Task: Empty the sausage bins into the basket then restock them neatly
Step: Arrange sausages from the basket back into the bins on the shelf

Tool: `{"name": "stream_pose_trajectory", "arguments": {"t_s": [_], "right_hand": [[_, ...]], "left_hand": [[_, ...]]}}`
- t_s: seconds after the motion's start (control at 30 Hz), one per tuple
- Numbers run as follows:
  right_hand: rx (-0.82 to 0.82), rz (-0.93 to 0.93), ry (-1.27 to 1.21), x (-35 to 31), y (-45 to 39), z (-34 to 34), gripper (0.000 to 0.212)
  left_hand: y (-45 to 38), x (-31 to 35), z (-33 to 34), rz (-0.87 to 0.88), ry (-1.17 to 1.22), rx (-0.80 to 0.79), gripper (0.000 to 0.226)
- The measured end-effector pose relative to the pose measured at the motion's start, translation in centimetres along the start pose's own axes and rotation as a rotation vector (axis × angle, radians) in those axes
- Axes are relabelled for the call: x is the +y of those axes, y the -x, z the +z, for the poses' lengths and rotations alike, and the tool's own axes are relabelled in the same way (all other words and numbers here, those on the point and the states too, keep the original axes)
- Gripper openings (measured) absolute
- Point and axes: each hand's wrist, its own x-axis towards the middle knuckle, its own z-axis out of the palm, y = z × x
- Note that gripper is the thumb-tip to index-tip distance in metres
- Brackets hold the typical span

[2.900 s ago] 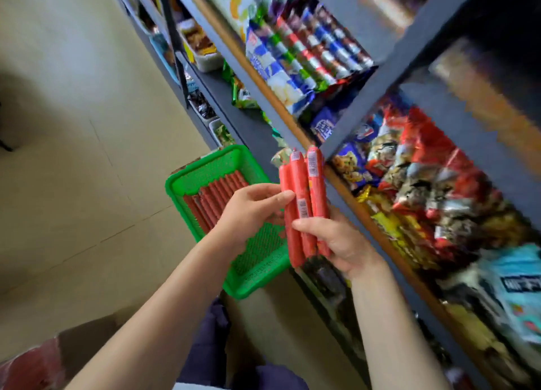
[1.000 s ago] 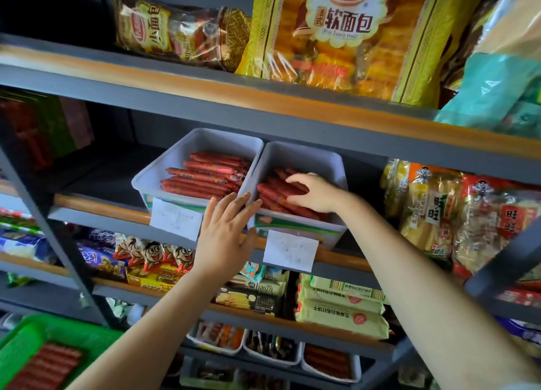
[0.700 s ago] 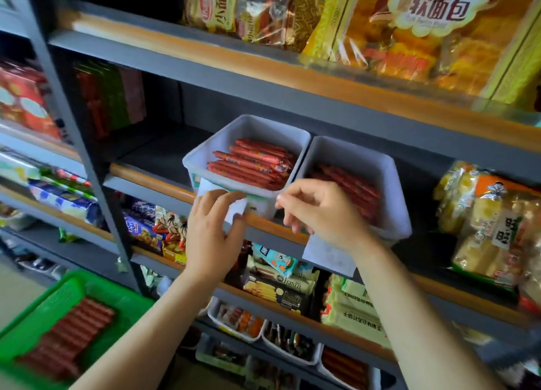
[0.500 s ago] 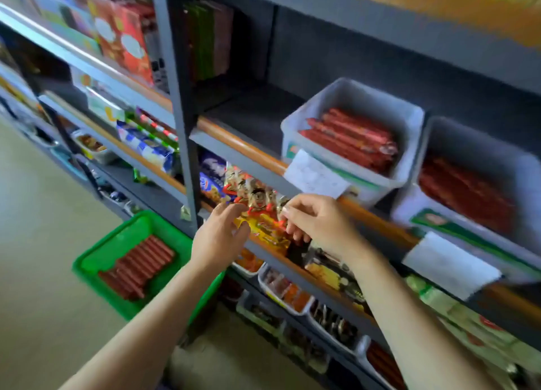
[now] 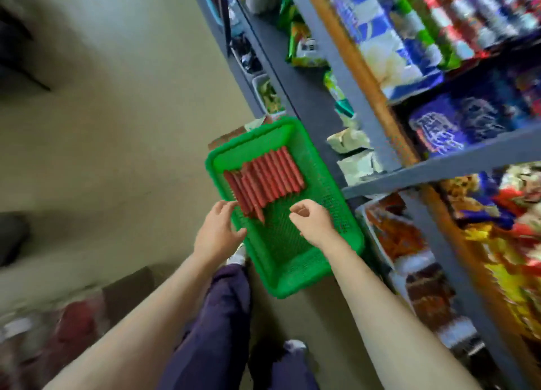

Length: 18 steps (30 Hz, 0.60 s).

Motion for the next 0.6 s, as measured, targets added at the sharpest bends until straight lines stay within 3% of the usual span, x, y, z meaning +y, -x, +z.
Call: {"name": "stream_pose_trajectory", "arguments": {"t_s": [0.27,0.5,0.6], "right_hand": [[-0.096,0.146,0.146,-1.5,-12.6,9.0,0.036],[-0.124,0.174,0.294,-2.0,-17.2,13.4,0.066],[-0.054,0.174,0.327,-1.9,-17.7,14.8,0.077]], "left_hand": [[-9.6,-6.5,1.4,0.026,-0.09,0.005,0.118],[-11.1,-9.6,2.6,0.085,-0.144,0.03,0.122],[-11.2,-10.3,2.9,0.104,-0.14,0.051,0.121]]}}
